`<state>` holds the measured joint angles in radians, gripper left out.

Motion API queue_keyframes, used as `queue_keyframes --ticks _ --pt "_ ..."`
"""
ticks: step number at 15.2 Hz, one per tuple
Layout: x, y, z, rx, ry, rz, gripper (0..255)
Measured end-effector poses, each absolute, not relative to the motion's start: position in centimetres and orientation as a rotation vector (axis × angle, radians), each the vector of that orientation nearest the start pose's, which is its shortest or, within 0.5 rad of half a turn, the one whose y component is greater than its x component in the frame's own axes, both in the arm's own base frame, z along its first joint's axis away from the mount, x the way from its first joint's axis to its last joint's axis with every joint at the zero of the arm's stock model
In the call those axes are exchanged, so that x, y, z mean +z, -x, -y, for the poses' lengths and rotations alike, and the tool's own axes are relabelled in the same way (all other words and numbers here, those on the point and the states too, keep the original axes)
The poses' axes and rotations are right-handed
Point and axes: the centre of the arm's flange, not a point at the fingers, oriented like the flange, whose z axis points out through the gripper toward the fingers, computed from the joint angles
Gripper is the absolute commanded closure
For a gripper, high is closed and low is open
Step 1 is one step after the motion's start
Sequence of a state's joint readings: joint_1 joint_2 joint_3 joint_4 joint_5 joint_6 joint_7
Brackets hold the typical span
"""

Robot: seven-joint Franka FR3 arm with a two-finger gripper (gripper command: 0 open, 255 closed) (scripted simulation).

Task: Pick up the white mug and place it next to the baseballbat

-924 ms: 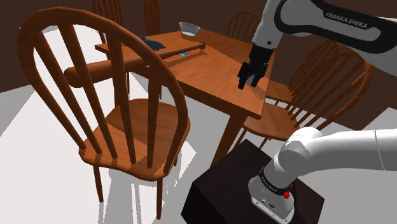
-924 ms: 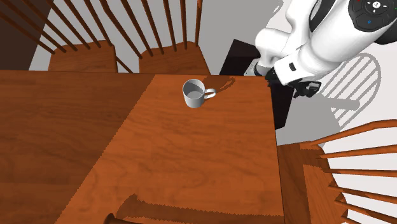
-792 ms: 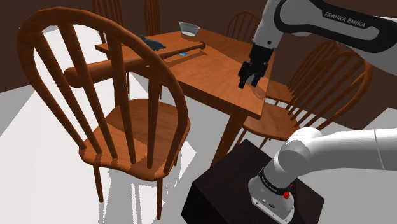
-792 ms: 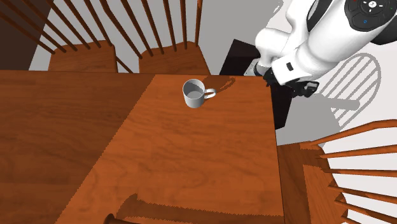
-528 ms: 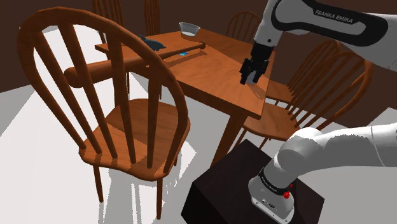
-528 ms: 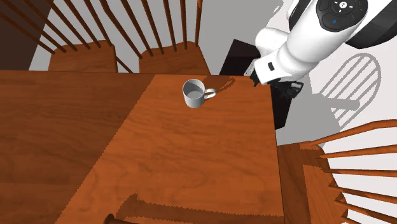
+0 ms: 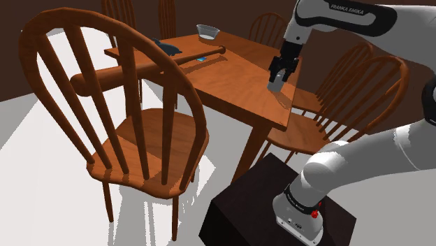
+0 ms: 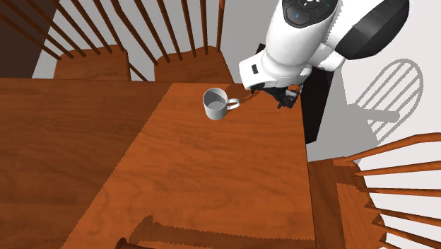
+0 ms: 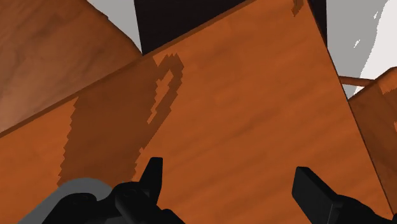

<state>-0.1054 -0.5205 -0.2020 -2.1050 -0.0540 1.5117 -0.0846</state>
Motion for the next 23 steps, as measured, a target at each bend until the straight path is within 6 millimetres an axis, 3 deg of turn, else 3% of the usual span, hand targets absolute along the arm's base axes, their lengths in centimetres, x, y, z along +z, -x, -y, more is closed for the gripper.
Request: queue_keyframes --ticks 14,23 --pt "61.8 -41.0 31.2 0.108 3.066 -0.45 0" --pt "58.1 -40.9 31.8 0.108 3.066 -0.457 0"
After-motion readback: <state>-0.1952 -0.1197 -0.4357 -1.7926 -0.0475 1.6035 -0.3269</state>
